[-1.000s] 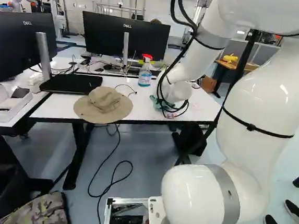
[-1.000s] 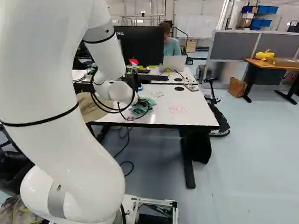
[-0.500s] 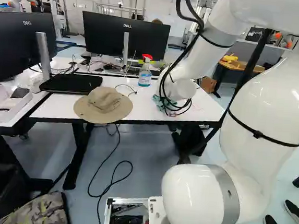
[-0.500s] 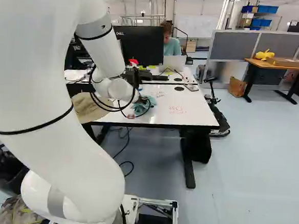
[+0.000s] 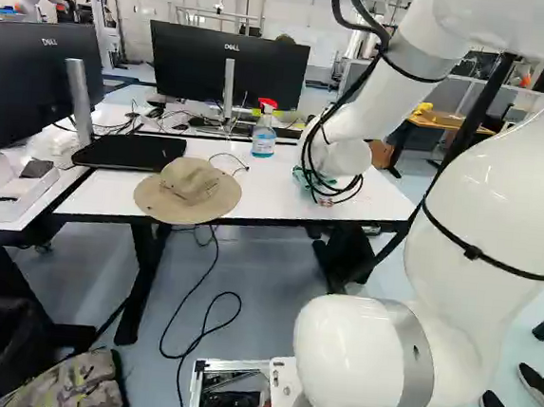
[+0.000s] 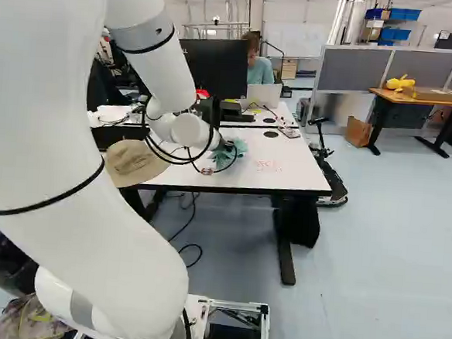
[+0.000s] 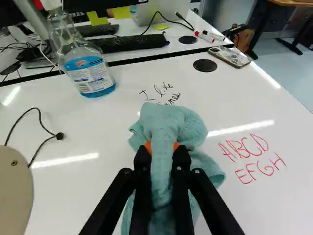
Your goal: Clean the table with the green towel
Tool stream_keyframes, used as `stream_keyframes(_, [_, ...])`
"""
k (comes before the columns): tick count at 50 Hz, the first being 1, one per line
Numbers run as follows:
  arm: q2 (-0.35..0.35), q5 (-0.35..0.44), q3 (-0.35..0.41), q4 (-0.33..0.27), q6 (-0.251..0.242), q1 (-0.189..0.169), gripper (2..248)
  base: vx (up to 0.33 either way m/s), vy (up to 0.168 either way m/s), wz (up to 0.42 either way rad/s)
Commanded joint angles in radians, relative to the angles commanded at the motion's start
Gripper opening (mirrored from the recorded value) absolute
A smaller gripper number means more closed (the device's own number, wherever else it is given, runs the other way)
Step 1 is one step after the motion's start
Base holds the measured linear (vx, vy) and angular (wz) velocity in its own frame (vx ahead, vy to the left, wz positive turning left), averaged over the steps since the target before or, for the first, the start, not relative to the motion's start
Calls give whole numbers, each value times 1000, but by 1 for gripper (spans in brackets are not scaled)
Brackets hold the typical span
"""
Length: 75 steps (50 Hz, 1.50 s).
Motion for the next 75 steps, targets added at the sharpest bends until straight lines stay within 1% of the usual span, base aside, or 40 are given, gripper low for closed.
stream_keyframes(35, [-2,0,-2,0,0,-124,49,0,0,0])
stream_keyframes(66, [42,0,43,0,0,-242,49,0,0,0])
stream_keyframes(75, [40,0,40,0,0,-246,49,0,0,0])
